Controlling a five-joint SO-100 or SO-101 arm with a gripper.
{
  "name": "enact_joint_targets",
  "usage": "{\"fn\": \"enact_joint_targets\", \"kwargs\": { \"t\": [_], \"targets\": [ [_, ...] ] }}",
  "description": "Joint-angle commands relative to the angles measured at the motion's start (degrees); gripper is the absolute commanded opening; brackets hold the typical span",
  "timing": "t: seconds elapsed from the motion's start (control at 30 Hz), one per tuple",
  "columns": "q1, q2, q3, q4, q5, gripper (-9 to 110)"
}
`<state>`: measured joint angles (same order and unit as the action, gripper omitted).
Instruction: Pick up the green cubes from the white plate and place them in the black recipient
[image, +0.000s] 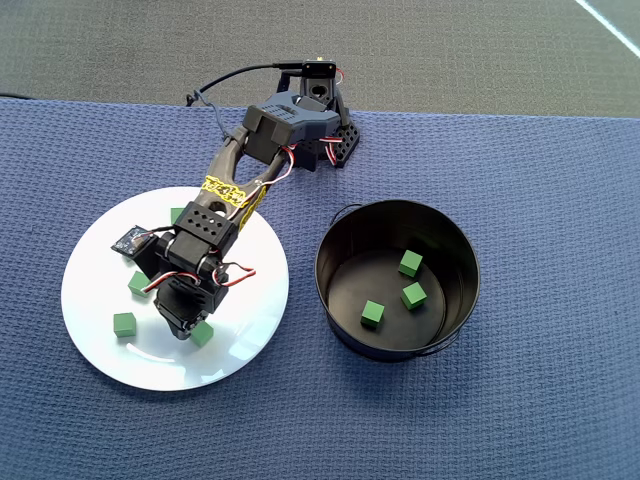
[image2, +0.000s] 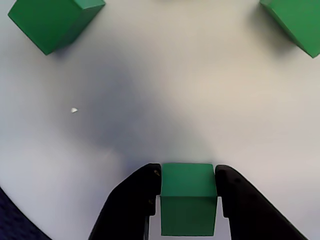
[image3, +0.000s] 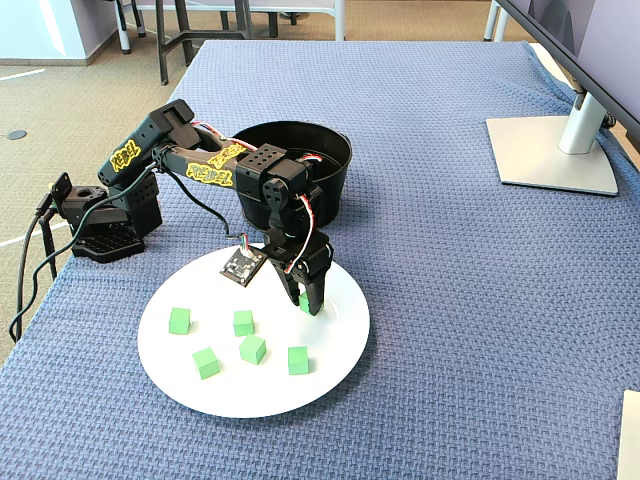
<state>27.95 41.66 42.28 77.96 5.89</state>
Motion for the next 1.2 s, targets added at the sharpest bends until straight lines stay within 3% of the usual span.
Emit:
{"fn": "enact_joint_targets", "kwargs": {
  "t": [0.0,0.43,0.73,0.9,1.07,1.1,1.17],
  "targets": [
    [1.3,7.6,-3.9,4.6,0.9,0],
    [0.2,45.5,17.7,9.1,0.4,0],
    [-22.1,69.4,35.7,9.4,6.1,0],
    [-36.7,70.9,43.4,5.6,8.8,0],
    [-43.9,64.0,50.9,-5.4,9.9,0],
    [-44.6,62.8,50.9,-6.0,10.0,2],
    [-46.1,62.3,50.0,-5.5,8.6,21]
  ]
}}
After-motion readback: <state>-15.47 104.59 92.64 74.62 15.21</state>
